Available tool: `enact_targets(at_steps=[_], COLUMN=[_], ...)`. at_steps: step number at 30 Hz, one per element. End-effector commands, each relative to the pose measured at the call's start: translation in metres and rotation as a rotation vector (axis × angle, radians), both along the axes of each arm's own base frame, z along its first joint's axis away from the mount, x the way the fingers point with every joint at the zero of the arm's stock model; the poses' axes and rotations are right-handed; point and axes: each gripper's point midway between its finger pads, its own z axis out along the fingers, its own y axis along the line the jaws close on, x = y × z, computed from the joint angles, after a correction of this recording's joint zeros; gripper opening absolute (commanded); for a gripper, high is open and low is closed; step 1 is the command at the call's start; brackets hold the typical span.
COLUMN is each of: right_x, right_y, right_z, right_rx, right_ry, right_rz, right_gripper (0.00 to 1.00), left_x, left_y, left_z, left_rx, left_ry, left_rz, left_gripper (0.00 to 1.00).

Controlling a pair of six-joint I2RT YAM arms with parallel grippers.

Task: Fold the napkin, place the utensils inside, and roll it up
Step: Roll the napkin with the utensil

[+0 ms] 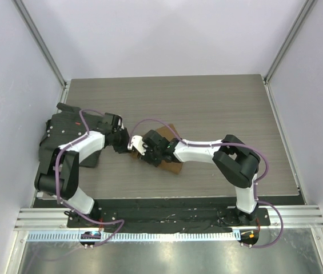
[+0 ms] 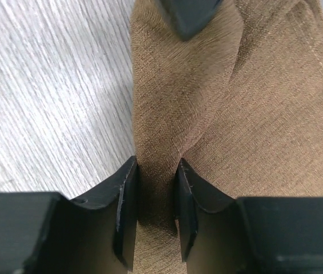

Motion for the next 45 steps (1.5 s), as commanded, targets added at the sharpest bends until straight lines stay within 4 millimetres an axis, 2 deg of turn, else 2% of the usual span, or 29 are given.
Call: enact_targets(at_steps=[1, 3, 4, 5, 6, 8, 10, 11, 13, 14, 16, 23, 31, 34, 42, 45], right_x=[-0.028, -0.040, -0.039, -0.041, -0.043, -0.047, -0.056, -0.052, -0.060, -0.054, -0.059, -0.058, -0.050, -0.046, -0.036, -0.035], right_y=[-0.017, -0.016, -0.019, -0.019, -0.019, -0.017, -0.015, -0.016, -0.013, -0.013, -0.010, -0.010, -0.013, -0.014, -0.013, -0.013], right_z=[-0.020, -0.022, -0.022, -0.020, -0.021, -0.016, -0.013, -0.009, -0.008, -0.005, -0.003, -0.010, -0.017, -0.020, -0.026, -0.027], right_rx=[-0.021, 0.014, 0.036, 0.052, 0.069, 0.129, 0.182, 0.208, 0.248, 0.267, 0.295, 0.332, 0.344, 0.344, 0.340, 0.338], right_ry=[0.188, 0.288, 0.331, 0.370, 0.406, 0.504, 0.617, 0.658, 0.764, 0.789, 0.878, 1.010, 1.052, 1.054, 1.050, 1.047], right_rz=[0.026, 0.054, 0.047, 0.042, 0.043, 0.060, 0.093, 0.083, 0.111, 0.102, 0.121, 0.118, 0.088, 0.077, 0.054, 0.050], right_gripper=[0.30, 0.29, 0.29, 0.28, 0.28, 0.27, 0.27, 0.26, 0.25, 0.25, 0.25, 0.25, 0.25, 0.25, 0.26, 0.27], left_x=[0.009, 0.012, 0.009, 0.007, 0.009, 0.004, 0.003, 0.000, -0.002, -0.004, -0.005, -0.015, -0.028, -0.029, -0.039, -0.042], left_y=[0.015, 0.021, 0.024, 0.026, 0.026, 0.027, 0.024, 0.024, 0.019, 0.017, 0.011, 0.006, 0.005, 0.003, -0.003, -0.003], left_z=[0.032, 0.044, 0.043, 0.045, 0.052, 0.051, 0.055, 0.052, 0.053, 0.051, 0.048, 0.024, 0.000, -0.001, -0.007, -0.010], left_rx=[0.013, 0.021, 0.026, 0.029, 0.022, 0.015, -0.005, -0.009, -0.037, -0.046, -0.081, -0.105, -0.104, -0.118, -0.158, -0.161], left_ry=[-0.097, -0.150, -0.151, -0.164, -0.194, -0.200, -0.221, -0.215, -0.217, -0.208, -0.199, -0.131, -0.040, -0.037, -0.009, -0.002], left_rz=[0.063, 0.084, 0.089, 0.096, 0.099, 0.098, 0.093, 0.090, 0.073, 0.067, 0.056, 0.048, 0.044, 0.040, 0.022, 0.021], left_gripper=[0.31, 0.43, 0.46, 0.55, 0.59, 0.69, 0.72, 0.73, 0.75, 0.77, 0.78, 0.78, 0.66, 0.59, 0.54, 0.44])
